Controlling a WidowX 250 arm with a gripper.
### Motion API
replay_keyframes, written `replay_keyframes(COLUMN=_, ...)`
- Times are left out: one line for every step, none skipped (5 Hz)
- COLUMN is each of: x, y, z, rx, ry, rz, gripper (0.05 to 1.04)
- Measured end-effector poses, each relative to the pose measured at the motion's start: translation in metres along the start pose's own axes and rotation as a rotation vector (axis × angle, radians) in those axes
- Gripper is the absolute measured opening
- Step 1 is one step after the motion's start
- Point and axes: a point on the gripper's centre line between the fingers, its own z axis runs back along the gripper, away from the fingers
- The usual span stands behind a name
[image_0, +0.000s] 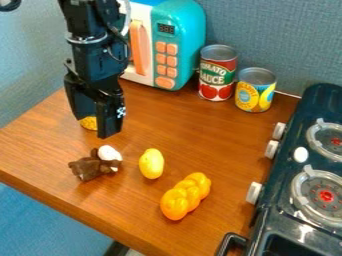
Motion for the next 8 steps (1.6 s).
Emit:
replay_keyframes(x=-0.002, y=-0.001, z=-0.008, rx=-0.013, ry=0.028, rz=0.0, gripper=1.001)
replay_keyframes(x=-0.011, y=0.008, z=-0.025, rx=0.046, ry=0.096, rz=-0.025, gripper=1.001)
replay_keyframes(x=-0.009, y=0.014, z=-0.034, rx=0.076, ry=0.096, rz=-0.047, gripper=1.001)
replay_keyframes(x=-0.013, y=0.019, z=-0.053, rx=0.084, ry=0.163, rz=-0.029, gripper=1.001)
replay_keyframes(x=-0.013, y=0.02, z=-0.069, rx=0.076, ry=0.197, rz=-0.032, gripper=1.001)
replay_keyframes(x=-0.013, y=0.018, z=-0.084, rx=0.06, ry=0.22, rz=-0.038, gripper=1.001)
replay_keyframes(x=-0.016, y=0.017, z=-0.099, rx=0.039, ry=0.256, rz=-0.035, gripper=0.965)
replay_keyframes(x=-0.015, y=0.016, z=-0.099, rx=0.035, ry=0.233, rz=-0.024, gripper=0.707)
